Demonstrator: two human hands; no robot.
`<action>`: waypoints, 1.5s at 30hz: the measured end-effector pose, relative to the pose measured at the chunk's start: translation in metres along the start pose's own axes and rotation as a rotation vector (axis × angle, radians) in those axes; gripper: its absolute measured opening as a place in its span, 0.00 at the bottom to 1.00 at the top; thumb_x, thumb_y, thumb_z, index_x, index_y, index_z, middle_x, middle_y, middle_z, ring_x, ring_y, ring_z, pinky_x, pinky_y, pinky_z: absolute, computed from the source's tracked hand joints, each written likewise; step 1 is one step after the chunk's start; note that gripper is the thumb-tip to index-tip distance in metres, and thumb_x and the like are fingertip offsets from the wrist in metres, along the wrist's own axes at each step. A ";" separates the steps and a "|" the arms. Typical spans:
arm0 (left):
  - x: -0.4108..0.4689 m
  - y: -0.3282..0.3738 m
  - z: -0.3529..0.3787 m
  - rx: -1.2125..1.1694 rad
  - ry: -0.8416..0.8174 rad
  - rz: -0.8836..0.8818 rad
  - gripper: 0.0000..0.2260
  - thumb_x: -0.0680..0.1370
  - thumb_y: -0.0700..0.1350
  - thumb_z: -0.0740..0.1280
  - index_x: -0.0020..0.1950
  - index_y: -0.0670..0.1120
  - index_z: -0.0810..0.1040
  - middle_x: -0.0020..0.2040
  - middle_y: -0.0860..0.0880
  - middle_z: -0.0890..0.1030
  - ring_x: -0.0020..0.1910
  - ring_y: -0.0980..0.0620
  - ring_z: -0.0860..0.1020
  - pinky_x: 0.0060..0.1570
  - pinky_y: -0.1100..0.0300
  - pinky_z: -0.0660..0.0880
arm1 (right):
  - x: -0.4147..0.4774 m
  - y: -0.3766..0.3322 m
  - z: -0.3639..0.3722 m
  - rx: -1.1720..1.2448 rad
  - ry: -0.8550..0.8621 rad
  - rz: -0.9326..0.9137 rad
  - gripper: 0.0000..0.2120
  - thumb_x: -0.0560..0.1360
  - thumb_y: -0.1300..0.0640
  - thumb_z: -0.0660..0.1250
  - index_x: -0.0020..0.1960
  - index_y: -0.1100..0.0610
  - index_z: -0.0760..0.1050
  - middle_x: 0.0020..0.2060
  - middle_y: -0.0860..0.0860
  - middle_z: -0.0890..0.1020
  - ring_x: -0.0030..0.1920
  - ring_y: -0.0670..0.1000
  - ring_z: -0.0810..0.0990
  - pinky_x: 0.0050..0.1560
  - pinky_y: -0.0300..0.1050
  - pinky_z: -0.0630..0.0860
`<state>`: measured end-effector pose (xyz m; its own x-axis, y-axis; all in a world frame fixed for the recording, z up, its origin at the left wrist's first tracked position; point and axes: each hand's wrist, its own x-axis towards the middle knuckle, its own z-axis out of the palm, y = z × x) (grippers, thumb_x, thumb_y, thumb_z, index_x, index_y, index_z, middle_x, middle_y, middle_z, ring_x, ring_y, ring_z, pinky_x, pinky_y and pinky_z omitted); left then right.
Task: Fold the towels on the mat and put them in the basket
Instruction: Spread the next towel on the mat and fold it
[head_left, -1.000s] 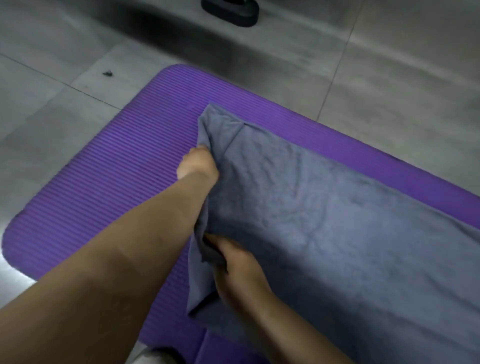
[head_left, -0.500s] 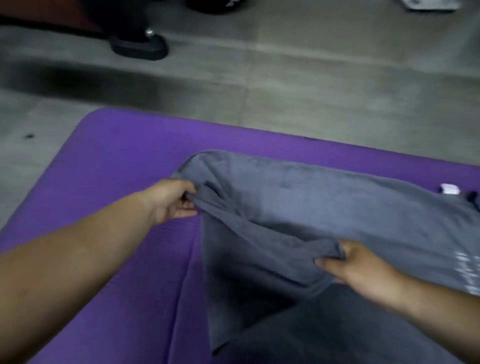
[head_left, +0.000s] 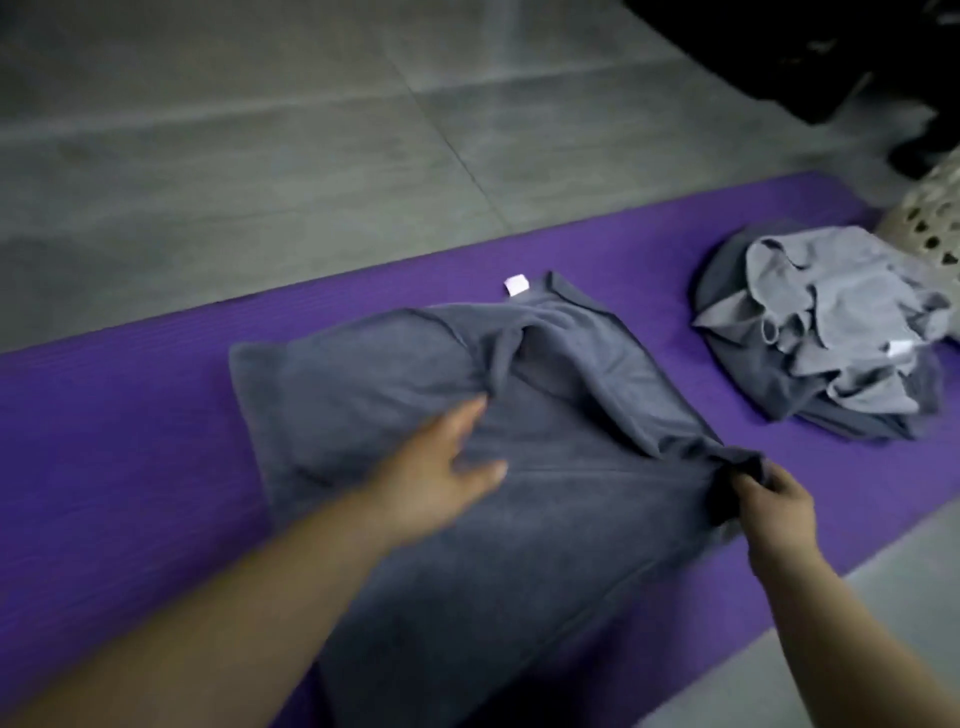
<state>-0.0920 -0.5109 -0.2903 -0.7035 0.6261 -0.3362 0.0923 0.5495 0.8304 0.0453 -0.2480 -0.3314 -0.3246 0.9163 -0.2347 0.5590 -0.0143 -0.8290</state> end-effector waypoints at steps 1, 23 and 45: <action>-0.019 -0.025 0.013 0.196 0.017 0.048 0.27 0.74 0.56 0.62 0.72 0.52 0.61 0.67 0.50 0.70 0.62 0.53 0.73 0.55 0.71 0.66 | 0.010 0.010 0.001 -0.061 0.032 0.033 0.10 0.74 0.70 0.60 0.34 0.64 0.70 0.16 0.43 0.72 0.24 0.39 0.68 0.23 0.28 0.63; -0.088 -0.089 0.067 0.912 -0.087 0.387 0.14 0.60 0.41 0.51 0.26 0.48 0.76 0.24 0.53 0.73 0.19 0.54 0.72 0.20 0.69 0.65 | -0.003 0.034 0.000 -0.304 0.307 0.219 0.16 0.77 0.62 0.57 0.63 0.65 0.67 0.61 0.65 0.73 0.62 0.63 0.71 0.60 0.52 0.67; -0.062 -0.028 -0.110 0.894 0.383 -0.198 0.15 0.80 0.51 0.54 0.61 0.49 0.74 0.62 0.46 0.76 0.56 0.42 0.77 0.49 0.54 0.71 | -0.009 -0.012 -0.003 -1.315 -0.333 -0.926 0.17 0.61 0.62 0.55 0.37 0.66 0.81 0.17 0.56 0.74 0.14 0.55 0.71 0.20 0.40 0.67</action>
<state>-0.1283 -0.6262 -0.2439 -0.9294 0.3433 -0.1355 0.3348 0.9387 0.0815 0.0434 -0.2546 -0.3176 -0.9402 0.2949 -0.1707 0.2615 0.9456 0.1933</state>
